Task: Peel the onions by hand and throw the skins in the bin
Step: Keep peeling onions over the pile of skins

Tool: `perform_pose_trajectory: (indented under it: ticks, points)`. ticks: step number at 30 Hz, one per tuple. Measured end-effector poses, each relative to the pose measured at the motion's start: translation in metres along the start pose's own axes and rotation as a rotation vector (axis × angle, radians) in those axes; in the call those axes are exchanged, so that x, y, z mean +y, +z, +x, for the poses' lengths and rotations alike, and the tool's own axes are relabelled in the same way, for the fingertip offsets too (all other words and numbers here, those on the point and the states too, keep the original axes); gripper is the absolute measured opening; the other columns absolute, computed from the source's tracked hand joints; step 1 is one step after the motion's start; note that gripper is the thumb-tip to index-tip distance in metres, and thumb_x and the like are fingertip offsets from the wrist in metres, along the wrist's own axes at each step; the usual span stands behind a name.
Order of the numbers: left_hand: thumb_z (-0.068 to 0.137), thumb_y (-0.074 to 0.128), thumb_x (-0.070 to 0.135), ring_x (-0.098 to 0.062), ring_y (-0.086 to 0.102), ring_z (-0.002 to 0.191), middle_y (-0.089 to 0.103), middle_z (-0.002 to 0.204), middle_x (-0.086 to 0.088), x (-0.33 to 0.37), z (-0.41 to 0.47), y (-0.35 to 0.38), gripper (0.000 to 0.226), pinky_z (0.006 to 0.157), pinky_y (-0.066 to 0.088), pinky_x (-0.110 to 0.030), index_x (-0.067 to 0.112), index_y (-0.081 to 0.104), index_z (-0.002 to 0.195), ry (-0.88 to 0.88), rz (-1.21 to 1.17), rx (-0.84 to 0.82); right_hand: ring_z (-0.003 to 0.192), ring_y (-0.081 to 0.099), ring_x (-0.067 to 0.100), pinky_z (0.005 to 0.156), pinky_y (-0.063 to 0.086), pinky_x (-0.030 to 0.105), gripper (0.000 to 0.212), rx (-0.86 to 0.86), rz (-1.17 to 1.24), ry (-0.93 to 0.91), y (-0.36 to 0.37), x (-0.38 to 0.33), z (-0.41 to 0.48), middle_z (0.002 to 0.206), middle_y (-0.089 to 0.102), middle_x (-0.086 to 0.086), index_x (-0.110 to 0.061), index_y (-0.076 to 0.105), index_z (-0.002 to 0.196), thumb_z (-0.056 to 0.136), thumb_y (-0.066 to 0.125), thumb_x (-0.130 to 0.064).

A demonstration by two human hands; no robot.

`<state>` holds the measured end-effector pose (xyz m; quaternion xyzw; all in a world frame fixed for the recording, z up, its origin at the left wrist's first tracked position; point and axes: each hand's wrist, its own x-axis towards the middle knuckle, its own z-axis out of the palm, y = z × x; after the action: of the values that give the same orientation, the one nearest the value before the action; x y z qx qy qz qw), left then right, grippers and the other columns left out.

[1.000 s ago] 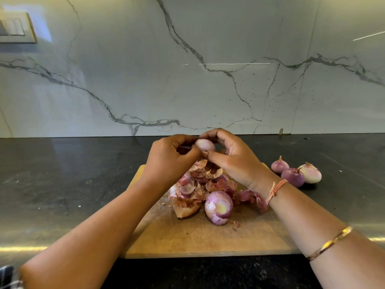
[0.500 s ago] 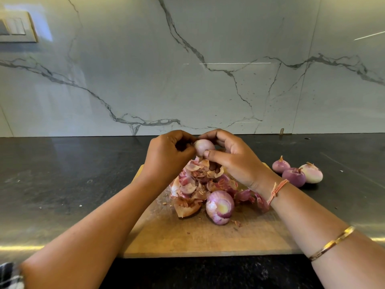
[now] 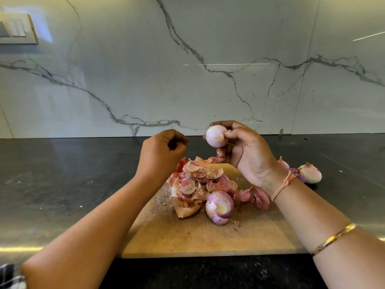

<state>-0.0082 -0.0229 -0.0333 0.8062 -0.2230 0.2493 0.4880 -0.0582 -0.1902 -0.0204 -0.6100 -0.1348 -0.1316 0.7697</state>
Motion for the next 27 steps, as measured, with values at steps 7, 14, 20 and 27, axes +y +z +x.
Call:
perform_pose_trajectory:
  ticks: [7, 14, 20, 27]
  points:
    - [0.088, 0.062, 0.024, 0.004, 0.064, 0.082, 0.068, 0.086, 0.021, 0.007, -0.005, 0.001, 0.011, 0.077, 0.052, -0.019, 0.032, 0.069, 0.091, 0.003, -0.137, -0.120, 0.062, 0.045, 0.012, 0.056, 0.036, 0.023, 0.020, 0.000, -0.072, 0.005, -0.002, -0.002, 0.000, 0.087, 0.056, 0.007, -0.016, 0.061, 0.094, 0.092, 0.045, -0.003]
    - [0.085, 0.067, 0.015, 0.002, 0.067, 0.079, 0.070, 0.086, 0.017, 0.011, -0.009, 0.002, 0.018, 0.071, 0.052, -0.013, 0.029, 0.068, 0.095, 0.083, -0.211, -0.160, 0.077, 0.062, 0.014, 0.065, 0.044, 0.025, 0.017, -0.020, -0.163, 0.021, 0.001, 0.004, 0.000, 0.092, 0.063, 0.008, -0.016, 0.057, 0.095, 0.086, 0.062, -0.003]
    - [0.084, 0.067, 0.013, 0.003, 0.066, 0.074, 0.069, 0.081, 0.016, 0.011, -0.010, 0.003, 0.016, 0.067, 0.052, -0.010, 0.024, 0.069, 0.095, 0.097, -0.147, -0.121, 0.089, 0.059, 0.024, 0.075, 0.046, 0.033, 0.015, -0.024, -0.328, -0.045, 0.001, 0.009, -0.001, 0.095, 0.064, 0.011, -0.016, 0.057, 0.093, 0.088, 0.062, -0.004]
    - [0.083, 0.068, 0.016, -0.004, 0.064, 0.069, 0.069, 0.077, 0.012, 0.011, -0.010, 0.003, 0.011, 0.063, 0.054, -0.017, 0.024, 0.068, 0.089, 0.107, -0.071, -0.097, 0.089, 0.062, 0.023, 0.070, 0.048, 0.024, 0.015, -0.031, -0.450, -0.107, 0.004, 0.010, -0.002, 0.102, 0.064, 0.019, -0.016, 0.055, 0.092, 0.087, 0.065, -0.006]
